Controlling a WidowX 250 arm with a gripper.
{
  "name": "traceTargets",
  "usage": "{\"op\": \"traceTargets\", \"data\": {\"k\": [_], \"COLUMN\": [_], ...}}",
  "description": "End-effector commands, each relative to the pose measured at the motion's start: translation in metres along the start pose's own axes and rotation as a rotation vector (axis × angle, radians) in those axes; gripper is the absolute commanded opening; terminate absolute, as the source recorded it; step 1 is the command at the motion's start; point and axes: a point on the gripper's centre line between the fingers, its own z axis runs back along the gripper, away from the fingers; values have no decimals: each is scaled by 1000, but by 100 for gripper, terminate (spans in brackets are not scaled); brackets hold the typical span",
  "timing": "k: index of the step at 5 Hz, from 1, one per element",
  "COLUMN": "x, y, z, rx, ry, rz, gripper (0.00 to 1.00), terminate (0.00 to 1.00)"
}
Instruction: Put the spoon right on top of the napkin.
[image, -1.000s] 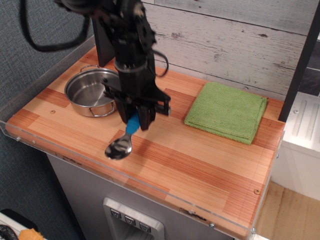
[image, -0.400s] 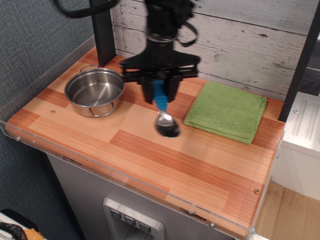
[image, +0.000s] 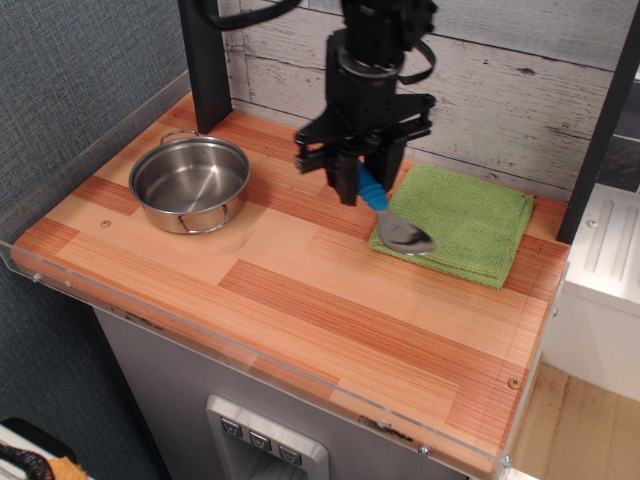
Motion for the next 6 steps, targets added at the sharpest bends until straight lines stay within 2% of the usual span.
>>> {"op": "traceTargets", "data": {"k": [1,2,3,4,5,6], "x": [-5,-4,-6,-7,-7,-6], "y": [-43,-59,-72,-75,-75,-71], "z": [6,4,-5,-10,-16,-17], "rx": [-17,-49,-29,33,13,-63], "ry": [-80,-73,-54,-91,-97,-82], "rz": [-40,12,-8,12,-13,6], "gripper": [0,0,0,0,0,100], "terminate": [0,0,0,0,0,0]}}
